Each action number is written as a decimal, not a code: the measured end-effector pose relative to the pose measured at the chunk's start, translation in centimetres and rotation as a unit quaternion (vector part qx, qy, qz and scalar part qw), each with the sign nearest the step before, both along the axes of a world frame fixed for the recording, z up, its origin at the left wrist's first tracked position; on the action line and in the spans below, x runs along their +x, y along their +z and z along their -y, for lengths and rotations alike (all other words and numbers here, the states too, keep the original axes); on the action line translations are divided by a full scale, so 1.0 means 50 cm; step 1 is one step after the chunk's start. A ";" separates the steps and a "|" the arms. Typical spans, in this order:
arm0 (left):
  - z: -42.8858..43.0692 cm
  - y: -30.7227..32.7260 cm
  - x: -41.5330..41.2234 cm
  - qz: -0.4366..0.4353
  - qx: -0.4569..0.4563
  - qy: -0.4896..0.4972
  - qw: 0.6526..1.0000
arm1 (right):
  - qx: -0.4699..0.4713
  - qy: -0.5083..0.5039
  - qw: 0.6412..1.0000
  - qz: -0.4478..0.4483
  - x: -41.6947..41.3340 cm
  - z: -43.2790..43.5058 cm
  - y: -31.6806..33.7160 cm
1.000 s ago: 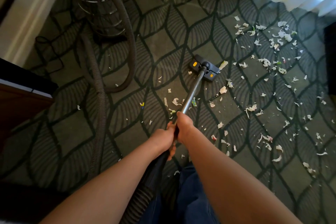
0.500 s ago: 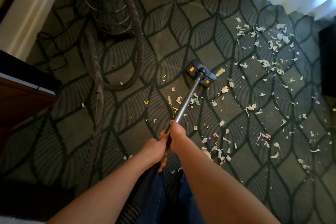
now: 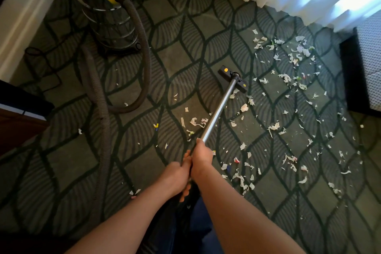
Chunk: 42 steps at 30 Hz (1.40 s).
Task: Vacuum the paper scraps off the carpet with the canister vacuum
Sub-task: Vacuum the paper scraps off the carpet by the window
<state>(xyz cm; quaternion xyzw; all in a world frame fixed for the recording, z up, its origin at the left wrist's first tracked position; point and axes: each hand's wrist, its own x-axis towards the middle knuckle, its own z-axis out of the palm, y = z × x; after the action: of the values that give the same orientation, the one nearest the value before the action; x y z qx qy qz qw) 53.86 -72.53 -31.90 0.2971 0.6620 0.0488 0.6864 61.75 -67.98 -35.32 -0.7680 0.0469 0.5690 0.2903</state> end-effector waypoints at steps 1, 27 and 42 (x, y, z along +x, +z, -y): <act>-0.013 -0.003 0.014 0.004 0.003 -0.005 1.000 | 0.004 -0.004 1.000 0.001 0.016 -0.012 0.001; -0.102 -0.095 0.233 -0.050 0.015 -0.088 0.995 | -0.052 -0.027 0.996 -0.073 0.254 -0.096 -0.090; 0.007 -0.046 0.135 -0.013 -0.036 -0.042 0.998 | -0.067 -0.015 0.996 -0.060 0.155 0.016 -0.051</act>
<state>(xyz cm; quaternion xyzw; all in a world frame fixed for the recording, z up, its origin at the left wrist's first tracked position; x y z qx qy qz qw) 60.62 -72.85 -34.18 0.2999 0.6593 -0.0077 0.6894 69.48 -68.81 -37.86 -0.7491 0.1141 0.6055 0.2434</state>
